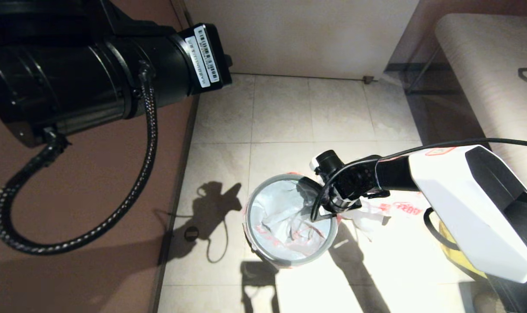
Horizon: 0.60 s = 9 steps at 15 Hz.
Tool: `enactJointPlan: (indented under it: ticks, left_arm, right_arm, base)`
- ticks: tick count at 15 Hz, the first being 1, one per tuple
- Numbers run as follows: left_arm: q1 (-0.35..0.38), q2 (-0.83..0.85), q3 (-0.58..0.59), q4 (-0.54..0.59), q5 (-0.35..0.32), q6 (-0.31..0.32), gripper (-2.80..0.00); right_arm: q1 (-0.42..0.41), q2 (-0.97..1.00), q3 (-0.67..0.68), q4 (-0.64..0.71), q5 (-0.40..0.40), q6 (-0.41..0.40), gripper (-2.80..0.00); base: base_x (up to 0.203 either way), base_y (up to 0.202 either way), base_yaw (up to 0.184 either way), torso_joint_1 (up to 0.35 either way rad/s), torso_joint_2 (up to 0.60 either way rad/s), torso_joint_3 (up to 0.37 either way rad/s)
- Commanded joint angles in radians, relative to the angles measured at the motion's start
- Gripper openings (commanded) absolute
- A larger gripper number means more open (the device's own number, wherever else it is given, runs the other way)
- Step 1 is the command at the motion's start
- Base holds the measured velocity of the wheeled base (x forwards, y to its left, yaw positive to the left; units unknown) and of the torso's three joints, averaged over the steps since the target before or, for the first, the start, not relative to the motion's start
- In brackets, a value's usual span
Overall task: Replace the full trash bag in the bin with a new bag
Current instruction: Place the trash can ring on the trash can
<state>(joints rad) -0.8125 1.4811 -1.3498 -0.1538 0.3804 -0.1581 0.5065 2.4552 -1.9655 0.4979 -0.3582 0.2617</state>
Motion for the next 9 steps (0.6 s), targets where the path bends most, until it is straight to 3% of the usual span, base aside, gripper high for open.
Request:
enactJointPlan:
  ticks: [1, 5, 7, 9]
  left_arm:
    - [0.007, 0.004, -0.003, -0.001, 0.003, -0.001, -2.8]
    - [0.041, 0.019, -0.014, -0.001, 0.0, -0.001, -2.8]
    - [0.042, 0.013, -0.014, -0.001, 0.0, -0.001, -2.8]
    - [0.042, 0.014, -0.012, 0.001, 0.0, -0.001, -2.8]
  right_arm:
    - [0.014, 0.014, 0.001, -0.023, -0.005, 0.001, -2.8]
    - [0.038, 0.029, 0.001, -0.044, -0.038, 0.002, -2.8]
    - [0.046, 0.012, 0.001, -0.05, -0.058, 0.003, 0.0]
    - [0.059, -0.036, 0.018, -0.053, -0.058, 0.008, 0.0]
  base:
    - [0.0, 0.0, 0.0, 0.0, 0.0, 0.0]
    - [0.0, 0.0, 0.0, 0.0, 0.0, 0.0]
    - [0.0, 0.0, 0.0, 0.0, 0.0, 0.0]
    - [0.0, 0.0, 0.0, 0.0, 0.0, 0.0]
